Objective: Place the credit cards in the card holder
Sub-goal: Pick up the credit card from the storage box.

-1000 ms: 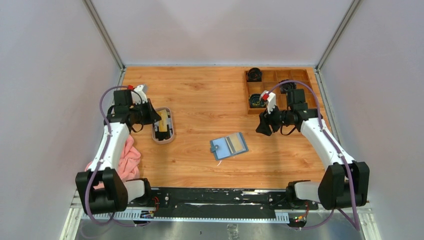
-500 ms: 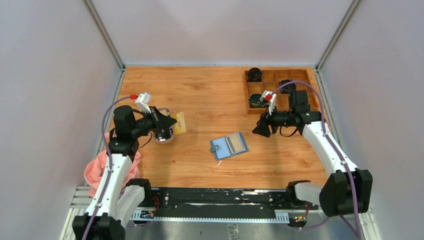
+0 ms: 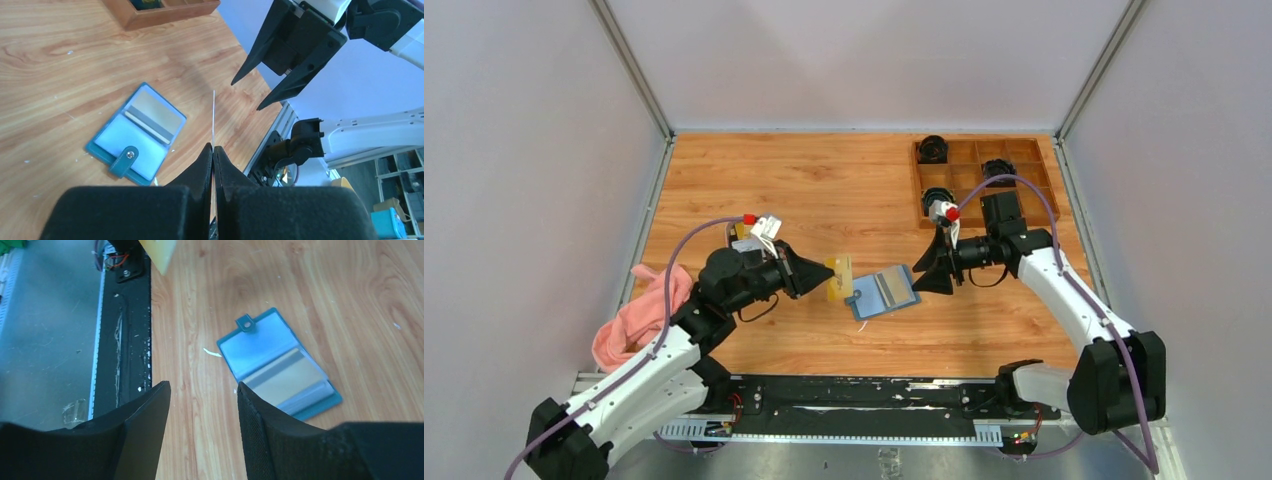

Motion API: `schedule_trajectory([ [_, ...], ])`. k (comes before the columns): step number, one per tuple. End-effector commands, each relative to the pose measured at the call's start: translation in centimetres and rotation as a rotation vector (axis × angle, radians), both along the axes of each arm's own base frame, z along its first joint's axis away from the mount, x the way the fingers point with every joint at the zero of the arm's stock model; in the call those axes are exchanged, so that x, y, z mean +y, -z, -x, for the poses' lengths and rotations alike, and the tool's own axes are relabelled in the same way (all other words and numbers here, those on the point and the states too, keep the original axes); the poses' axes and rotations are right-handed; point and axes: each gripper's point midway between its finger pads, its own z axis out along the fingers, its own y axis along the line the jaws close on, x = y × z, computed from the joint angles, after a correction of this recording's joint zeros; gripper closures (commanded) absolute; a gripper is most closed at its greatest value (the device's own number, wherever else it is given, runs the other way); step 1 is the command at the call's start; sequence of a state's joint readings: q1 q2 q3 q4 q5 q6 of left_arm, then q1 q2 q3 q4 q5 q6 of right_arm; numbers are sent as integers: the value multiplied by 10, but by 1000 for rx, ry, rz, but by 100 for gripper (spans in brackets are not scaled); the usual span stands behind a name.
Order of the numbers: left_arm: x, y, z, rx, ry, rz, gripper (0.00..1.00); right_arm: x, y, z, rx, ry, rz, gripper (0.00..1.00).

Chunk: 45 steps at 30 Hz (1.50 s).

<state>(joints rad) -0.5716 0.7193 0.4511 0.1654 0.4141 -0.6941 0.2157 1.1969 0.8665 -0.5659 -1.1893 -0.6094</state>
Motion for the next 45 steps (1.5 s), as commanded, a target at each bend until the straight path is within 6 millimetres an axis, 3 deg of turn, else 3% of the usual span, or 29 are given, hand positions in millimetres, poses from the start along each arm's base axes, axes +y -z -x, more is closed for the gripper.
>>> schedule_trajectory([
  [1,-12,-7,-8,-46,-71,94,100,14,1,21,47,-106,-58,44],
  [9,-20,-4,-7,-71,-90,110,100,26,-2,36,109,-171,-83,44],
  [19,-17,-4,-10,-86,-131,151,100,29,-6,39,126,-177,-86,44],
  [31,-29,2,-17,-111,-139,103,100,34,-15,36,183,-161,-109,44],
  [37,-43,-2,-22,-144,-126,97,100,43,-25,29,304,-121,-165,44],
  [45,-75,-20,-21,-168,-68,157,100,54,-8,10,459,2,-125,44],
])
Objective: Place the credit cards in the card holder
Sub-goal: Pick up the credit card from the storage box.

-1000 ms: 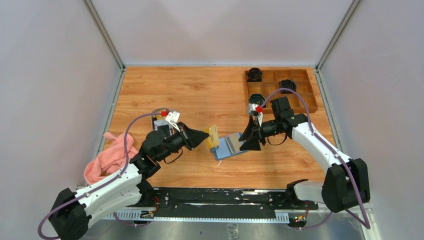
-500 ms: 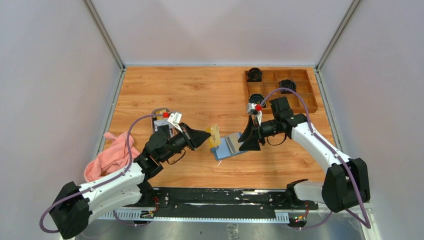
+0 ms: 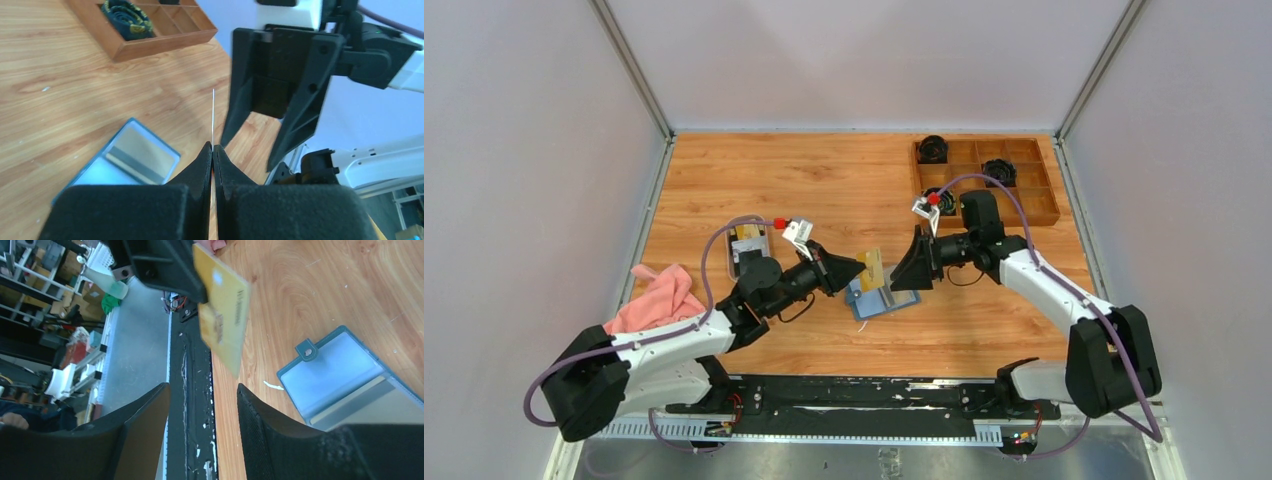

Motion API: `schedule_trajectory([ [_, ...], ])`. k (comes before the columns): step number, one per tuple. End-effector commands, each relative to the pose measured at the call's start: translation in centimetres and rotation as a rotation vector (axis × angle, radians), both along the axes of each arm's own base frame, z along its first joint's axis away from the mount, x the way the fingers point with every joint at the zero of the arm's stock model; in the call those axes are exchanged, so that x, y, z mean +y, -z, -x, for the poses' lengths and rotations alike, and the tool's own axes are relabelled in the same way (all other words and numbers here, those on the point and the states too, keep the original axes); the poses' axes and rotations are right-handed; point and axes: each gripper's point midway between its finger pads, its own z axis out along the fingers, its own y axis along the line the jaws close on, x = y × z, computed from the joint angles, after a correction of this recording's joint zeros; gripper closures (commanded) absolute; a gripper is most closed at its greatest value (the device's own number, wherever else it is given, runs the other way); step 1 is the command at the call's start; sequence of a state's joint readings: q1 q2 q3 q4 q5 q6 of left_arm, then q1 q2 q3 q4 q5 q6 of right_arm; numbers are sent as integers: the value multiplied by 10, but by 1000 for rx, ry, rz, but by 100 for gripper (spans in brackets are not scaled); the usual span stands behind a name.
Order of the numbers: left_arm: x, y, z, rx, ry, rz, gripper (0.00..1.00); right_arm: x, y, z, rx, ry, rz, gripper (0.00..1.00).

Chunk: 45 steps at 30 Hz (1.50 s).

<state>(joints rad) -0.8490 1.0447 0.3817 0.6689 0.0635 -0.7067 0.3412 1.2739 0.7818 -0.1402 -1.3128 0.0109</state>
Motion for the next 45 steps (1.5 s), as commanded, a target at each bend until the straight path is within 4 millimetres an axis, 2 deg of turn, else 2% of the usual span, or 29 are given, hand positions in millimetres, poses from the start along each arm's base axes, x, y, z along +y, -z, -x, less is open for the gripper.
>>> schedule_trajectory([
  [1,-17,-40,-3,-93,13,102,100,12,5,-10,113,36,20,45],
  [5,-26,-45,-3,-92,35,143,100,16,11,-12,155,28,33,46],
  [9,-28,-43,-3,-84,34,159,100,21,6,-5,153,-17,17,52],
  [14,-24,-39,-3,-78,24,170,100,23,-4,3,133,-80,-23,94],
  [16,-23,-38,-1,-78,23,170,100,23,-6,5,124,-95,-33,100],
  [23,-16,-36,5,-84,26,172,98,20,-9,8,62,-129,-46,100],
  [25,-14,-37,7,-88,33,166,85,20,-9,10,57,-145,-50,100],
  [29,-14,-34,13,-103,69,81,50,17,-6,15,-9,-180,-65,100],
  [31,-9,-30,18,-120,110,14,39,14,-3,19,-26,-190,-49,100],
  [33,-3,-31,22,-140,157,-13,32,13,-1,20,-50,-193,-35,100],
  [38,14,-29,24,-135,255,-39,28,16,4,32,-90,-246,-8,100],
  [42,6,-34,29,-125,355,-39,29,20,7,45,-124,-317,8,100],
  [45,-3,-35,31,-99,415,-37,35,20,9,47,-120,-331,23,100],
])
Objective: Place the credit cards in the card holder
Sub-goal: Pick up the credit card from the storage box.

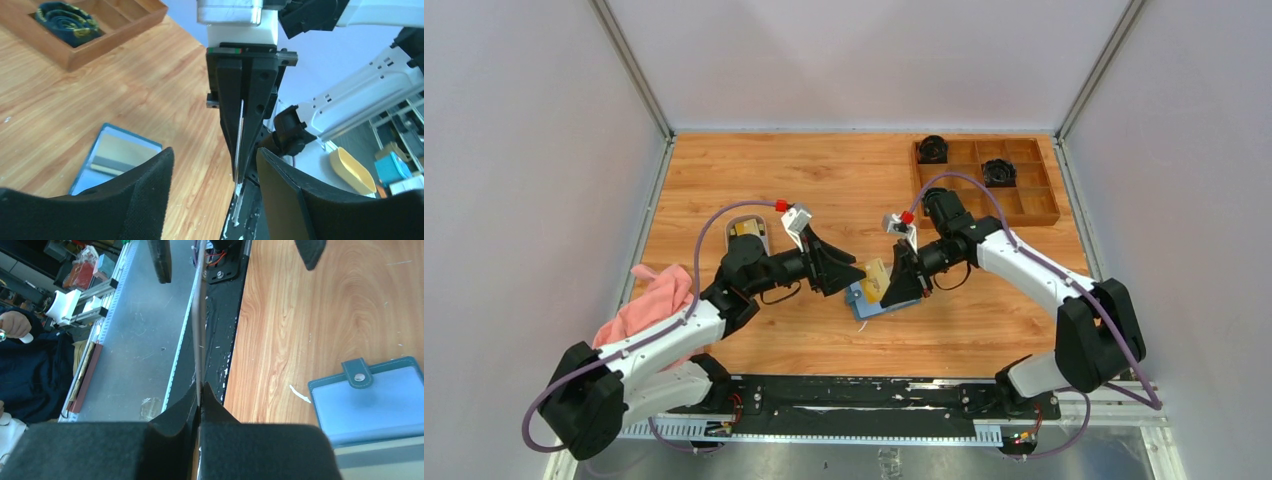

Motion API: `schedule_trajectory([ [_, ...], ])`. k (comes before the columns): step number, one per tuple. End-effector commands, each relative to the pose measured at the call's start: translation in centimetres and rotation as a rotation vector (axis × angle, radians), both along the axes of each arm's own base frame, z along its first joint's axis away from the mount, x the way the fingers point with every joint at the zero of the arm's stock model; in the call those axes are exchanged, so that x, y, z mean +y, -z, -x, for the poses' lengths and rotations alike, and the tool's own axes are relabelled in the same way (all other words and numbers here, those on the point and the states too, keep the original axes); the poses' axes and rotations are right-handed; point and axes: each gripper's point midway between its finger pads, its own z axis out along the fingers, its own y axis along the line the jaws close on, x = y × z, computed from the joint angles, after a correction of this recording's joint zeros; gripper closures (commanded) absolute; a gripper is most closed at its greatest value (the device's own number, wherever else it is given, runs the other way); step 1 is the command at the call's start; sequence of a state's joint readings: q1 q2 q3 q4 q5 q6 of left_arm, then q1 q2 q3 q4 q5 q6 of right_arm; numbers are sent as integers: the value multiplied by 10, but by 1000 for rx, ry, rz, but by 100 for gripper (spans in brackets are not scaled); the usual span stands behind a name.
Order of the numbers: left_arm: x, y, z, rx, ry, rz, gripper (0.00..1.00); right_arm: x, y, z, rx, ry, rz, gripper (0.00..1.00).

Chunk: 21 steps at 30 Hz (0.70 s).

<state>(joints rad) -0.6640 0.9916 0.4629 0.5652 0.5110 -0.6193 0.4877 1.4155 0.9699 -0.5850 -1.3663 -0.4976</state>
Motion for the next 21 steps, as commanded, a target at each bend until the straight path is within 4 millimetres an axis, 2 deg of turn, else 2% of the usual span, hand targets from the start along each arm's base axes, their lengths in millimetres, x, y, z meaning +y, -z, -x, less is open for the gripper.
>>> schedule_trajectory([
  [1,-14,-6,16,12,172,-19,37,-1,6,11,-22,-50,29,100],
  [7,-18,0,16,37,193,-30,52,-1,6,12,-19,-56,30,100],
  [13,-18,9,19,59,192,-40,54,0,3,12,-7,-58,23,100],
  [17,-22,9,22,51,181,-42,59,0,3,11,0,-59,23,100],
  [19,-26,8,25,40,185,-42,64,1,5,11,3,-57,26,100],
  [21,-28,6,28,41,193,-39,76,1,5,11,4,-58,28,100],
])
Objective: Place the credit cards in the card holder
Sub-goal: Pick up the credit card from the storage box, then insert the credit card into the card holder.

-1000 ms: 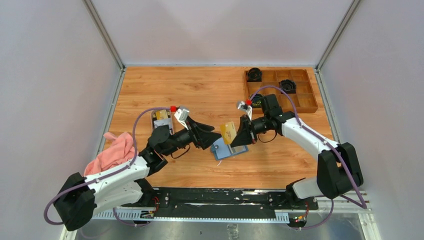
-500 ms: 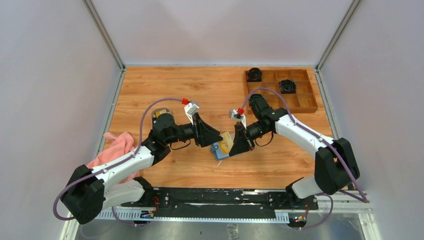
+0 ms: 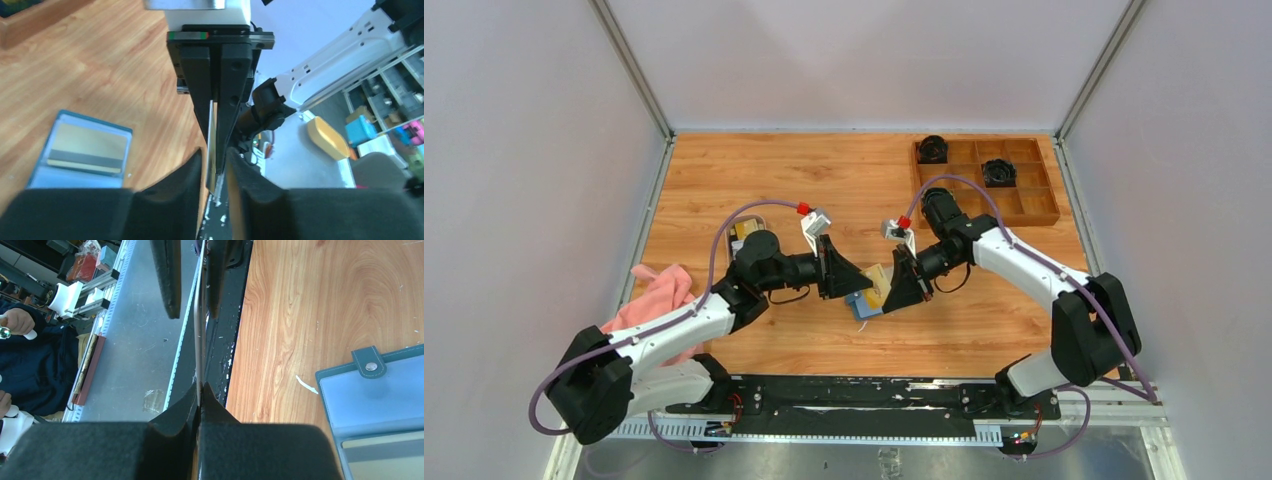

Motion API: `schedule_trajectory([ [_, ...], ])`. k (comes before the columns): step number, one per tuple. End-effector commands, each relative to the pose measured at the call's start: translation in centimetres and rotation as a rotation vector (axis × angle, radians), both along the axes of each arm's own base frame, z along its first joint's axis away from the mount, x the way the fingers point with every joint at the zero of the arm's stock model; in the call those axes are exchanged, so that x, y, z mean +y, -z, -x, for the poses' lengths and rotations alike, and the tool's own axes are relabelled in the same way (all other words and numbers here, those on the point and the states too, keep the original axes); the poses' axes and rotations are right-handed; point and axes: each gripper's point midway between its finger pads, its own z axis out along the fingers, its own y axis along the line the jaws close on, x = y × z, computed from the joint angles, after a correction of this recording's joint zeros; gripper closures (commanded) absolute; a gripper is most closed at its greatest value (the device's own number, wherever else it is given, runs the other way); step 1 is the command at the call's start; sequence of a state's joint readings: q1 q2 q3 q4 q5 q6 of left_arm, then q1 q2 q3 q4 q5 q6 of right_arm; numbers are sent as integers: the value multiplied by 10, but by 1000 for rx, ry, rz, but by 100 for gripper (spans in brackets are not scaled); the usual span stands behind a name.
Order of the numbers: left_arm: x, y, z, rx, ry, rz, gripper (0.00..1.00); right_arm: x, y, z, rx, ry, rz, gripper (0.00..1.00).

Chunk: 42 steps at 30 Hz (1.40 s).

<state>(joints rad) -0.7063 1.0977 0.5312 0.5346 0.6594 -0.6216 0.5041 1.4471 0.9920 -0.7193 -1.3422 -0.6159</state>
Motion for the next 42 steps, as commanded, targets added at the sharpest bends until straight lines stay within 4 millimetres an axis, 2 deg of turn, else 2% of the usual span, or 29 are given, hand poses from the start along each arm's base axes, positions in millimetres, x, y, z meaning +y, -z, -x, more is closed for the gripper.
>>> schedule_trajectory([
  [1,-4,-3,5,-16,4,6,86,4,-5,1,-5,-23,-13,100],
  [2,-3,-3,5,-16,3,7,97,4,-4,2,-6,-23,-11,100],
  [3,-2,-4,5,-20,-3,10,100,4,-4,1,-8,-22,-9,100],
  [5,2,-3,6,-21,-20,12,100,3,-2,0,-17,-16,4,99],
  [6,4,-1,6,-23,-30,12,100,3,-1,-1,-23,-14,10,92],
  [9,10,9,9,-2,-56,5,100,1,1,-3,-56,-4,36,60],
  [10,12,13,10,5,-61,2,100,-1,1,-4,-77,0,45,53],
  [13,19,23,14,19,-79,-3,100,-9,8,-9,-175,14,100,43],
  [18,29,44,13,46,-138,-27,100,-36,25,-32,-379,82,247,39],
  [23,29,71,9,95,-158,-87,100,-50,24,-47,-378,157,263,40],
  [31,29,94,2,131,-177,-150,100,-56,38,-57,-353,183,333,42],
  [42,20,105,-3,192,-164,-104,100,-60,54,-65,-316,203,401,43],
])
